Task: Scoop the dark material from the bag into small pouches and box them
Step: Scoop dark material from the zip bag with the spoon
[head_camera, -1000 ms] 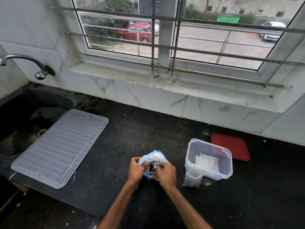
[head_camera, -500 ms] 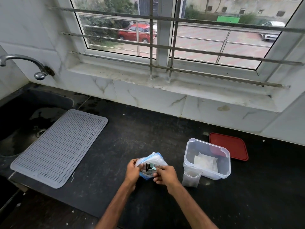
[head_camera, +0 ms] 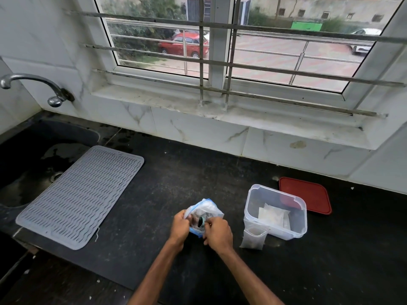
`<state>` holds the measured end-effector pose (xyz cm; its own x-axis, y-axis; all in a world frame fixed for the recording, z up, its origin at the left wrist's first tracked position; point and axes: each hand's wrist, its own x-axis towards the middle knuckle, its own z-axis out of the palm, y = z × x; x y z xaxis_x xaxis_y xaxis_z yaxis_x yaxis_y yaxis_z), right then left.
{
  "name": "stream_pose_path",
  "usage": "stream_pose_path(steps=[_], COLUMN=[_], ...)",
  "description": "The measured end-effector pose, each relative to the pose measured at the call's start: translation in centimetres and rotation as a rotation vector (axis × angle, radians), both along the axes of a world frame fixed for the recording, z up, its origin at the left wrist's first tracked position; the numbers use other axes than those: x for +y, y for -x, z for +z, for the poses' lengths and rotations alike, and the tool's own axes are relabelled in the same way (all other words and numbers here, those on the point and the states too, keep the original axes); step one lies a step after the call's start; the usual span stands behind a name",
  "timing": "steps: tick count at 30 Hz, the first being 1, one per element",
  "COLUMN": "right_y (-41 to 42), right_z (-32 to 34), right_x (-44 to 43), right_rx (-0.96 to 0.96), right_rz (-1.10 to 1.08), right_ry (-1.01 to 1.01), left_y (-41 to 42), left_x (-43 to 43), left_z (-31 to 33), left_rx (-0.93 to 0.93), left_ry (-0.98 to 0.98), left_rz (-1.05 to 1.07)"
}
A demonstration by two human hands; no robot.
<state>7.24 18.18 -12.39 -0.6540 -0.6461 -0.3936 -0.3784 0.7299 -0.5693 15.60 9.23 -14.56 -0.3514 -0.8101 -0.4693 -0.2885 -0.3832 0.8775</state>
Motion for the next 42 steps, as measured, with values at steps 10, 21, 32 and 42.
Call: stream_pose_path(steps=[10,21,32,42], right_y=[1.2,1.5,8.7,11.8], right_z=[1.3,4.5,10.2,7.5], right_x=[1.2,2.7,11.3,15.0], right_rx=[-0.670,-0.629,-0.575,-0.232], right_rz=[-0.368,-0.332,-0.411,-0.194], right_ry=[0.211,0.273,0.409,0.245], left_y=[-0.5,-0.9,-0.9,5.5], left_x=[-0.1,0.9,4.1,11.1], left_z=[-0.8,0.7,4.5,3.0], left_rx=[0.043,-0.257,-0.159,-0.083], left_ry=[-0.070,0.266,1.010,0.711], left_rz=[0.102,0.222,0.059,-0.538])
